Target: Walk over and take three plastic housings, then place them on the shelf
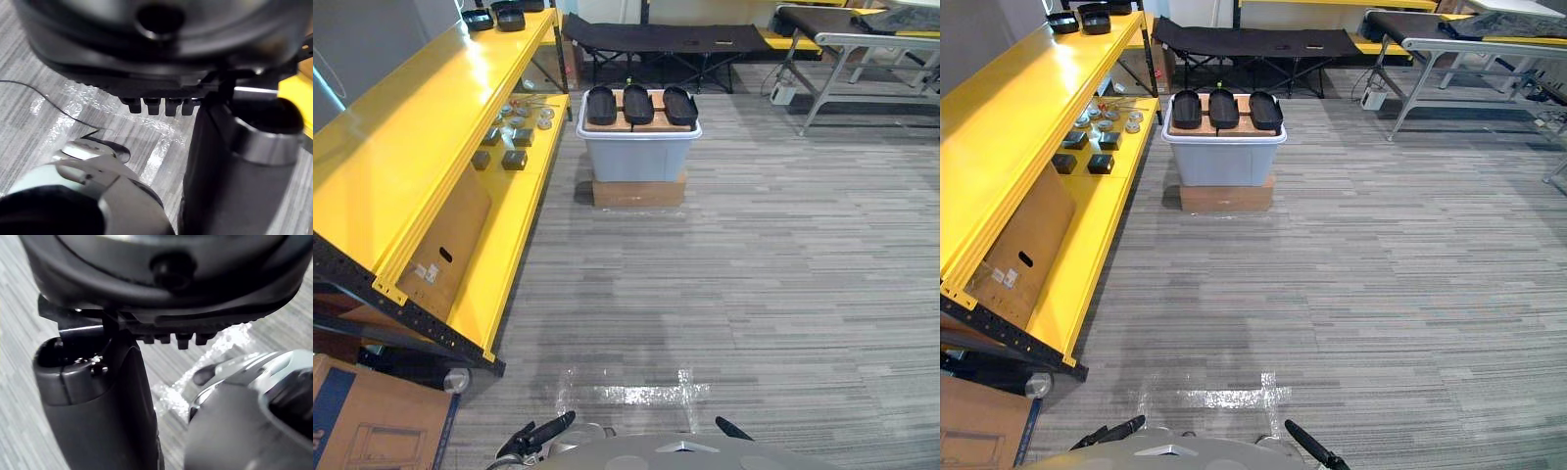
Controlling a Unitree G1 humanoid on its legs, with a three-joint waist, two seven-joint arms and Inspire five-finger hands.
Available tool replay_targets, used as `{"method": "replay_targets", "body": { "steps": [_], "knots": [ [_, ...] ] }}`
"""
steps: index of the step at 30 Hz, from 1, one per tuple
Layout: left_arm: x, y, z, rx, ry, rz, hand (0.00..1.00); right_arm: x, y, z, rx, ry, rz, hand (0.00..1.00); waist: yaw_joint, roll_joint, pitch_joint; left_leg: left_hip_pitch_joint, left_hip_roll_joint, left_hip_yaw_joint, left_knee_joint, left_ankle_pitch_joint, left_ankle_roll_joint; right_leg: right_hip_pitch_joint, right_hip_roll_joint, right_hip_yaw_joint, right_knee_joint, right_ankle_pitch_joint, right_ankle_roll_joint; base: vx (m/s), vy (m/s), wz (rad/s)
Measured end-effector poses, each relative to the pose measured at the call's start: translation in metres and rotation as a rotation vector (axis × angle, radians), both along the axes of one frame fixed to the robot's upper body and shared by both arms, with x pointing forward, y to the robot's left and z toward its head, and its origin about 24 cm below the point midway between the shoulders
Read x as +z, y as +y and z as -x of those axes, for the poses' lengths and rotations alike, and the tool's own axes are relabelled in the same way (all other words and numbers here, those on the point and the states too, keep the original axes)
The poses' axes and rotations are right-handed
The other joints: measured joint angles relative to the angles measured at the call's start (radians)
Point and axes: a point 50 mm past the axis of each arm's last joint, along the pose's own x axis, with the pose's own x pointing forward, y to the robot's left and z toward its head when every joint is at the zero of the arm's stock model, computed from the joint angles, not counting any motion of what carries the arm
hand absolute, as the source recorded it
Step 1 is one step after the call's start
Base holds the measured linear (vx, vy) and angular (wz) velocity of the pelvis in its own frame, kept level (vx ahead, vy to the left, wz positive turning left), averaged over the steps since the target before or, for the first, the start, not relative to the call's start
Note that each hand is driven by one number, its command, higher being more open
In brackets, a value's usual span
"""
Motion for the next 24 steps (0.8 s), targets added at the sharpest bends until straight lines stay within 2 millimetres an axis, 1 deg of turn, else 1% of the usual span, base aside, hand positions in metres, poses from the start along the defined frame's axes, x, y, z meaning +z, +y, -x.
{"method": "replay_targets", "body": {
  "steps": [1,2,4,5,8,10,11,13,15,17,19,22,24],
  "knots": [
    [0.001,0.001,-0.004,-0.011,-0.011,0.0,1.0,0.001,0.002,-0.007,0.005,-0.021,0.008,1.0,0.001,-0.007,0.003,0.014,-0.008,-0.002,-0.032,0.019,0.007,0.002,-0.004,-0.005,-0.005,0.001,0.007,0.03,0.025,0.07],
    [0.001,0.001,-0.006,-0.012,-0.016,-0.001,1.0,0.001,0.002,-0.01,0.007,-0.03,0.01,1.0,0.001,-0.01,0.003,0.016,-0.01,-0.005,-0.041,0.024,0.007,0.003,-0.006,-0.01,-0.008,0.002,0.01,0.05,0.04,0.09],
    [0.004,0.001,-0.014,-0.041,-0.065,-0.015,1.0,0.004,0.007,-0.028,0.043,-0.069,0.033,1.0,0.003,-0.02,0.01,0.041,-0.016,-0.005,-0.08,0.044,0.009,0.009,-0.008,-0.014,-0.011,0.007,0.017,0.03,0.039,0.03],
    [0.005,0.002,-0.016,-0.049,-0.08,-0.018,1.0,0.005,0.009,-0.034,0.063,-0.085,0.041,1.0,0.005,-0.022,0.012,0.046,-0.017,-0.005,-0.089,0.049,0.009,0.009,-0.007,-0.014,-0.011,0.008,0.018,0.0,0.0,0.0],
    [0.009,-0.001,-0.028,-0.035,-0.14,-0.003,1.0,0.01,0.016,-0.056,0.085,-0.158,0.055,1.0,0.008,-0.026,0.013,0.05,-0.021,-0.009,-0.103,0.059,0.014,0.009,-0.01,-0.022,-0.01,0.014,0.027,-0.01,0.024,0.1],
    [0.011,-0.003,-0.032,-0.03,-0.163,0.003,1.0,0.013,0.019,-0.066,0.102,-0.191,0.059,1.0,0.008,-0.024,0.013,0.06,-0.021,-0.005,-0.11,0.061,0.014,0.011,-0.011,-0.02,-0.01,0.016,0.031,-0.02,0.011,-0.05],
    [0.012,-0.005,-0.038,-0.014,-0.181,0.011,1.0,0.016,0.02,-0.072,0.107,-0.228,0.065,1.0,0.007,-0.024,0.013,0.074,-0.022,0.002,-0.127,0.067,0.013,0.015,-0.01,-0.015,-0.009,0.016,0.031,-0.06,0.022,-0.14],
    [0.014,-0.005,-0.046,0.006,-0.191,-0.007,1.0,0.018,0.019,-0.075,0.138,-0.253,0.09,1.0,0.004,-0.025,0.012,0.092,-0.024,0.011,-0.154,0.076,0.012,0.019,-0.01,-0.009,-0.009,0.017,0.031,-0.07,0.014,-0.15],
    [0.015,-0.009,-0.054,0.023,-0.206,-0.006,1.0,0.018,0.018,-0.075,0.145,-0.269,0.096,1.0,0.001,-0.03,0.012,0.098,-0.026,0.021,-0.166,0.081,0.014,0.017,-0.01,-0.001,-0.009,0.017,0.031,-0.08,0.013,-0.13],
    [0.015,-0.012,-0.056,0.049,-0.224,0.01,1.0,0.018,0.019,-0.072,0.15,-0.264,0.097,1.0,-0.006,-0.033,0.012,0.098,-0.027,0.023,-0.166,0.081,0.014,0.015,-0.011,0.002,-0.009,0.017,0.031,-0.06,0.011,-0.07],
    [0.014,-0.015,-0.055,0.108,-0.232,0.047,1.0,0.017,0.02,-0.069,0.155,-0.253,0.1,1.0,-0.024,-0.032,0.013,0.095,-0.028,0.023,-0.167,0.083,0.016,0.011,-0.011,0.003,-0.01,0.016,0.03,-0.05,0.004,-0.06],
    [0.016,-0.018,-0.057,0.151,-0.249,0.064,1.0,0.015,0.022,-0.064,0.149,-0.225,0.113,1.0,-0.022,-0.025,0.018,0.093,-0.03,0.023,-0.167,0.086,0.018,0.009,-0.012,0.002,-0.012,0.015,0.028,-0.04,0.0,0.0],
    [0.016,-0.018,-0.054,0.159,-0.243,0.057,1.0,0.014,0.021,-0.062,0.139,-0.215,0.118,1.0,-0.021,-0.022,0.019,0.092,-0.03,0.023,-0.167,0.087,0.018,0.009,-0.012,0.0,-0.014,0.015,0.027,0.0,0.0,0.0]
  ]
}}
